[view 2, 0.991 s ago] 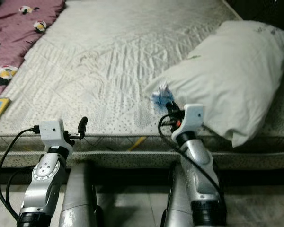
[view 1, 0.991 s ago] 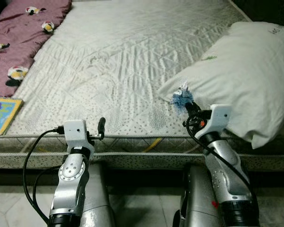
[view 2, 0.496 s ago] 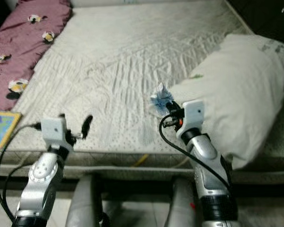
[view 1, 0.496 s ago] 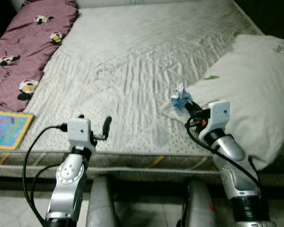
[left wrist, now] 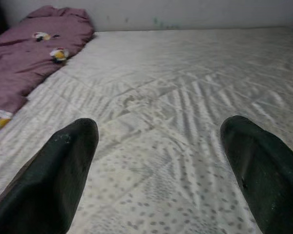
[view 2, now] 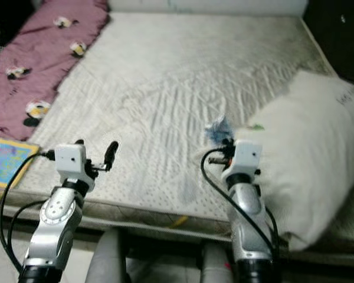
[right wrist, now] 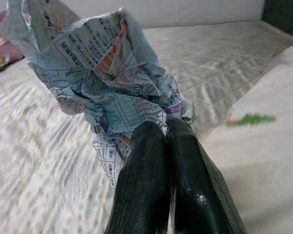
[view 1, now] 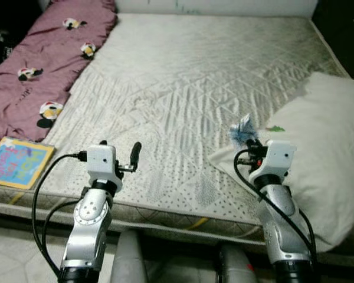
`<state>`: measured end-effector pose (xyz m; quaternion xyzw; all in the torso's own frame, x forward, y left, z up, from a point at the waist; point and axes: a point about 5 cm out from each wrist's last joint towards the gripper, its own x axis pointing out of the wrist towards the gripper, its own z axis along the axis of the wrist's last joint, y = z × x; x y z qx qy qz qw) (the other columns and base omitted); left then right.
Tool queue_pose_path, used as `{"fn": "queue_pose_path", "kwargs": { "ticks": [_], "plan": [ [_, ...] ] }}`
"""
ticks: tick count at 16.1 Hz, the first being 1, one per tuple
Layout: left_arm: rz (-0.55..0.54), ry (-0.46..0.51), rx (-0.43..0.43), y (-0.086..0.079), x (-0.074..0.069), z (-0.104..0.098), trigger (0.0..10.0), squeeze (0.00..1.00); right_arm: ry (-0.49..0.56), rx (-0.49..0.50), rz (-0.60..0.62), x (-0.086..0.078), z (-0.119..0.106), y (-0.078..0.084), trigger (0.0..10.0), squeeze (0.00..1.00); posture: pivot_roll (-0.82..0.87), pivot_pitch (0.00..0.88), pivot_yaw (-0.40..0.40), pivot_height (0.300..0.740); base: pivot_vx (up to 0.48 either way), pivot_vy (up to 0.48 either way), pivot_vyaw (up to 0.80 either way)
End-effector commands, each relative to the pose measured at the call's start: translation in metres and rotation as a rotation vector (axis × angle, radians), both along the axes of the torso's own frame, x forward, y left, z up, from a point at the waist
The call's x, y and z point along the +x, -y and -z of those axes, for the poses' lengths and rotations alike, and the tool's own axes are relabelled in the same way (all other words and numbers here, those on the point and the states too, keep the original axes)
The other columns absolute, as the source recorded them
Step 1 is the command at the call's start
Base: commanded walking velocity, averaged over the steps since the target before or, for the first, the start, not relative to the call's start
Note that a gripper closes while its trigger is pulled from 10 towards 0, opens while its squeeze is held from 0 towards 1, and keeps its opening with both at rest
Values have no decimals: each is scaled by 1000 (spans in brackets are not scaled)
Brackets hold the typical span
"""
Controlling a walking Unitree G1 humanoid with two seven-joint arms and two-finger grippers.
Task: Clean up the room
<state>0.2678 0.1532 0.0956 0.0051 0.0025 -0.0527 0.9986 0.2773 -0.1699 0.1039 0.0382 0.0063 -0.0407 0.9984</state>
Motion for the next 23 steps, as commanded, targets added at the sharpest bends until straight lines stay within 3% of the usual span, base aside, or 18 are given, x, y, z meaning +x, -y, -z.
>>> {"fn": "queue_pose_path", "kwargs": {
  "ticks": [1, 7, 11, 18, 23],
  "plan": [
    [-21, -7, 8, -6, -3, 1, 10000, 0, 38, 2, 39, 0, -8, 2, 10000, 0, -8, 0, 39, 676, 0, 0, 0],
    [-31, -37, -17, -3, -10, 8, 10000, 0, 43, -17, 50, 5, -10, 1, 10000, 0, -2, 0, 32, 740, 0, 0, 0],
    [-43, -58, -2, 0, -10, 11, 10000, 0, 29, -17, 58, 2, -5, 3, 10000, 0, 1, 0, 34, 740, 0, 0, 0],
    [-50, -93, -51, 2, -7, 13, 10000, 0, 16, -16, 50, 2, -3, 3, 10000, 0, 2, 0, 25, 740, 0, 0, 0],
    [-36, -97, -50, 4, -10, 13, 10000, 0, -22, 95, 21, 4, 4, -3, 10000, 0, 9, 0, 19, 740, 0, 0, 0]
  ]
}}
